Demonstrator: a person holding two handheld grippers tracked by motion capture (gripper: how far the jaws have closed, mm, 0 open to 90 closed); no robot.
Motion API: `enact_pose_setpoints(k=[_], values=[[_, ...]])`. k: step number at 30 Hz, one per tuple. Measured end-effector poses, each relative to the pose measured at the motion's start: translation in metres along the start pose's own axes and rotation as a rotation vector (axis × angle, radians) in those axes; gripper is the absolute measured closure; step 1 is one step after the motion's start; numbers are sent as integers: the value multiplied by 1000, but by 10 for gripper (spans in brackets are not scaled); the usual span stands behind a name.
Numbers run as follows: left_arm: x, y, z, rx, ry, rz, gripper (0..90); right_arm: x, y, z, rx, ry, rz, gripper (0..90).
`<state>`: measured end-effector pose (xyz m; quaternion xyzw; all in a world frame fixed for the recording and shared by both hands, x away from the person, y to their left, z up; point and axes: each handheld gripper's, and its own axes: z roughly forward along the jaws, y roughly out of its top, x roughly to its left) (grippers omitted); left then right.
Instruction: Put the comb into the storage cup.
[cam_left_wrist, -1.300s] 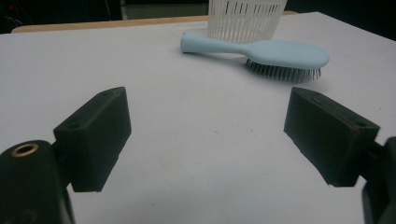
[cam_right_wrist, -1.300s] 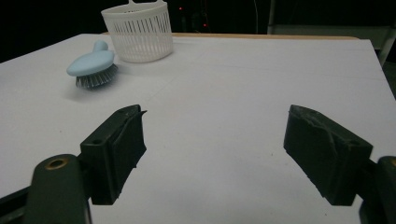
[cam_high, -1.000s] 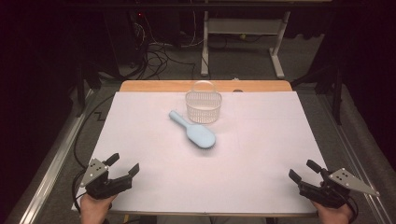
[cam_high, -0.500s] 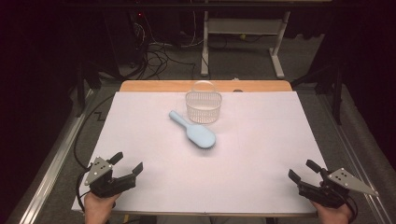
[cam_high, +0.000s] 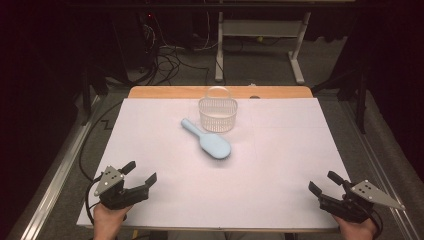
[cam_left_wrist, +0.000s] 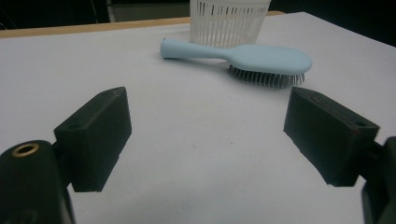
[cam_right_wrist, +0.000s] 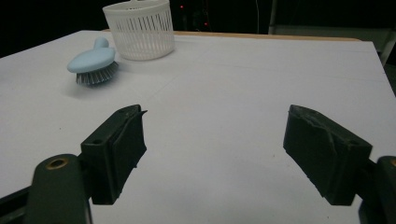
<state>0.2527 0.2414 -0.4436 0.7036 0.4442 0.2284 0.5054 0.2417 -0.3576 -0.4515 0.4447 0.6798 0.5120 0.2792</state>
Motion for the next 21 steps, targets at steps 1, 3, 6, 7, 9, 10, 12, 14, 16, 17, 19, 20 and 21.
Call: enact_pose_setpoints(k=[1, 3, 6, 7, 9, 10, 12, 14, 16, 17, 19, 20, 21], values=[[0, 0, 0, 0, 0, 1, 143, 0, 0, 0, 0, 0, 0, 212], [0, 0, 0, 0, -1, 0, 143, 0, 0, 0, 0, -1, 0, 212], [1, 1, 1, 0, -1, -5, 143, 0, 0, 0, 1, 0, 1, 212], [1, 1, 1, 0, -1, -5, 143, 0, 0, 0, 0, 0, 0, 213], [1, 1, 2, 0, -6, -9, 143, 0, 0, 0, 1, 0, 0, 214], [1, 2, 2, -1, -6, -9, 143, 0, 0, 0, 1, -1, -1, 214], [1, 2, 3, -1, -7, -6, 143, 0, 0, 0, 2, -2, -2, 214], [0, 3, 3, -5, -9, -2, 143, 0, 0, 0, 2, -1, -2, 214], [0, 4, 4, -3, -15, -5, 143, 0, 0, 0, 2, -1, -2, 215], [0, 4, 5, -4, -18, -7, 143, 0, 0, 0, 2, -1, -2, 215], [-1, 5, 6, -5, -21, -10, 143, 0, 0, 0, 1, -6, -1, 215], [-1, 5, 6, -5, -21, -10, 143, 0, 0, 0, 0, -6, -3, 214], [-1, 5, 6, -6, -22, -11, 143, 0, 0, 0, 0, -6, -3, 214]])
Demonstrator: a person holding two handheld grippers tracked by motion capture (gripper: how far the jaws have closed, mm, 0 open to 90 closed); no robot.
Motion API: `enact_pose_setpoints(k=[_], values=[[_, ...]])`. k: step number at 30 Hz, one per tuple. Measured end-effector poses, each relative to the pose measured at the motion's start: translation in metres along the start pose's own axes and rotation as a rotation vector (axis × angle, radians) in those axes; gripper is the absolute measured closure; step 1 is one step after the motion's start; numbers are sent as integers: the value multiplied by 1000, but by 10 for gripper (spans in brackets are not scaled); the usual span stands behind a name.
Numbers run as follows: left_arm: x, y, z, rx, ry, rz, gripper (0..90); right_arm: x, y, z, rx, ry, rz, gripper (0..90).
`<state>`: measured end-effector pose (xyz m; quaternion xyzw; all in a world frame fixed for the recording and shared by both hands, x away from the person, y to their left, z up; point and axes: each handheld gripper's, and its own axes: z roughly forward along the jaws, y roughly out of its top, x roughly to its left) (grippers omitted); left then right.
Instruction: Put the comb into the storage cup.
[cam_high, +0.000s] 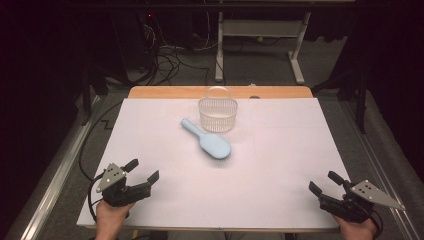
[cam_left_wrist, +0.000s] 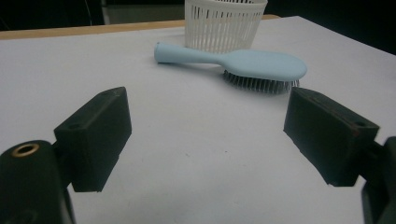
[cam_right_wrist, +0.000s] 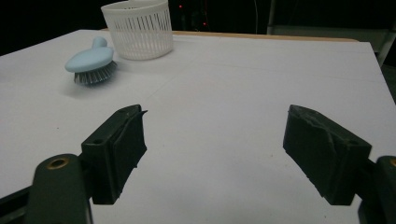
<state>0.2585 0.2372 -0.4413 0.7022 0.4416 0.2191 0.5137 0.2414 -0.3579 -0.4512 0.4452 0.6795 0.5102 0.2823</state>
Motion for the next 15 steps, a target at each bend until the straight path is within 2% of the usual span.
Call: enact_pose_setpoints(k=[15], values=[[-5, 7, 10, -1, -33, 18, 143, 1, 0, 0, 1, 4, -1, 216]])
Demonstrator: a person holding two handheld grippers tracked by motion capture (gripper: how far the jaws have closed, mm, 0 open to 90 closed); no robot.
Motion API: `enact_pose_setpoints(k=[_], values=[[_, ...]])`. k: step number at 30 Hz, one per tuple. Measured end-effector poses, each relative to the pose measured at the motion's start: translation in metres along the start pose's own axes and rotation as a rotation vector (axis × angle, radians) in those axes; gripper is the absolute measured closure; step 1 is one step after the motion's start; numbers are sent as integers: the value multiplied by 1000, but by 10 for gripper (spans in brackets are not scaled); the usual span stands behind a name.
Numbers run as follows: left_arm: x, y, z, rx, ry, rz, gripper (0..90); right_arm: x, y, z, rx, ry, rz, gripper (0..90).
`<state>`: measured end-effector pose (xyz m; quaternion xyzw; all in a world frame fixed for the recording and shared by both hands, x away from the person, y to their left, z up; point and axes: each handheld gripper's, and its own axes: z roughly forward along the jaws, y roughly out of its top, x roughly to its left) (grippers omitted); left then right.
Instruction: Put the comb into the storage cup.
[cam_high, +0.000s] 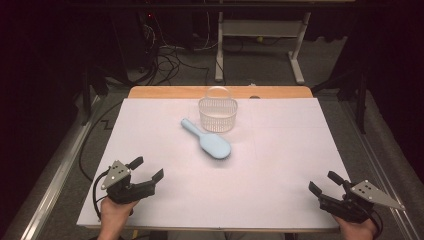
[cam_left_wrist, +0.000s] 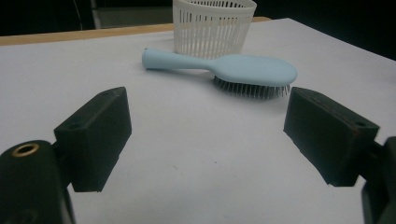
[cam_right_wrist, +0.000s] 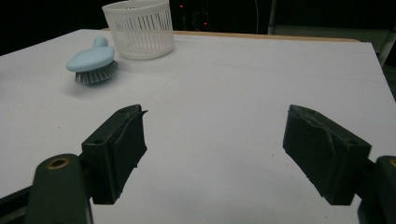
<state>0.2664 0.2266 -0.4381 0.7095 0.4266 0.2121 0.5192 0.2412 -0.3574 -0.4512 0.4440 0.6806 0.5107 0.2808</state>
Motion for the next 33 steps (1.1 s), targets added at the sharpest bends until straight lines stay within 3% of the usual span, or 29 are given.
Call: enact_pose_setpoints(k=[6, 33], values=[[-3, 0, 7, 23, -19, 15, 143, 1, 0, 0, 7, 3, -8, 217], [-5, 12, 25, 18, -33, 2, 143, 1, 0, 0, 5, 17, -1, 217]])
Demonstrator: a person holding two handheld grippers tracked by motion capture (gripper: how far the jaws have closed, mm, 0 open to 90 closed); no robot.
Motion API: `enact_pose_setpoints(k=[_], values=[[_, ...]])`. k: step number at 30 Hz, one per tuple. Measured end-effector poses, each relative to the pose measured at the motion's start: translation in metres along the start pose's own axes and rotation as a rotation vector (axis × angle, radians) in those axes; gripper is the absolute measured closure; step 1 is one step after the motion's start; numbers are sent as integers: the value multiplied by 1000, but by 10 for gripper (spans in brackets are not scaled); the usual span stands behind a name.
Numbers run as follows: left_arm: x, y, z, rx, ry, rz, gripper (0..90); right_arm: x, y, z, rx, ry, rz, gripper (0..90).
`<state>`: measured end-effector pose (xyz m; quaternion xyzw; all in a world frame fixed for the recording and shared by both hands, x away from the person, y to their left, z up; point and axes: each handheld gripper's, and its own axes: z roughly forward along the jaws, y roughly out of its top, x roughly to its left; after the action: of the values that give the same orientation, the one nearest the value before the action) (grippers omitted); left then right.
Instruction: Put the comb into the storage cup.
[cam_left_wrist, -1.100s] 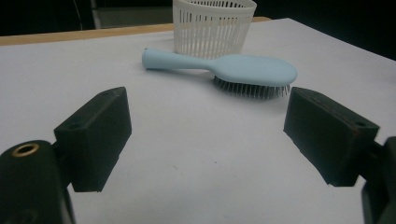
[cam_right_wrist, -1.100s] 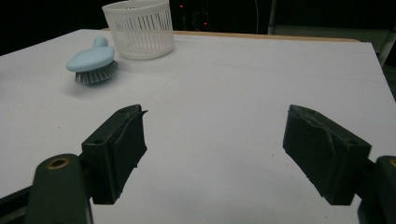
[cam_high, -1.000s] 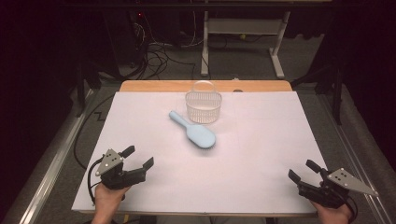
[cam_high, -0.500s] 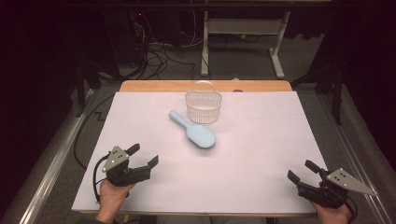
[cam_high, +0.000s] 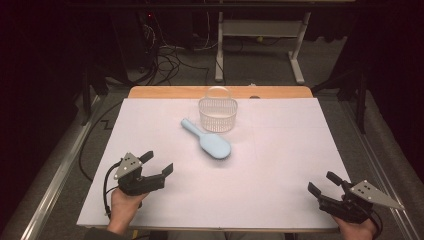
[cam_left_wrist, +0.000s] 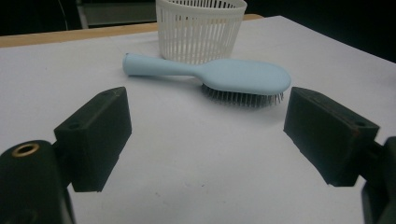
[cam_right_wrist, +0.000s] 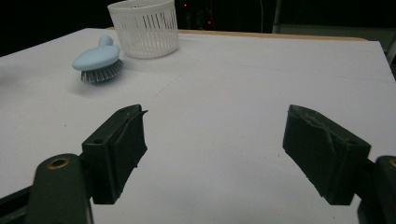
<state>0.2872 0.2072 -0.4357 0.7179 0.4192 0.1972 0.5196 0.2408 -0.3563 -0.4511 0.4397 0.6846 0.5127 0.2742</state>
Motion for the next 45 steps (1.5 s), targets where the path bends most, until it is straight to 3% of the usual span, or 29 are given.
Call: enact_pose_setpoints(k=[14, 30, 45], values=[[0, 6, 9, 0, -3, 9, 143, 0, 0, 0, 0, 2, -1, 216], [5, 12, 21, 1, -10, -25, 143, 1, 0, 1, 2, 8, -4, 217], [11, 21, 30, 6, 2, -22, 143, 3, 1, 6, 7, 26, -16, 217]])
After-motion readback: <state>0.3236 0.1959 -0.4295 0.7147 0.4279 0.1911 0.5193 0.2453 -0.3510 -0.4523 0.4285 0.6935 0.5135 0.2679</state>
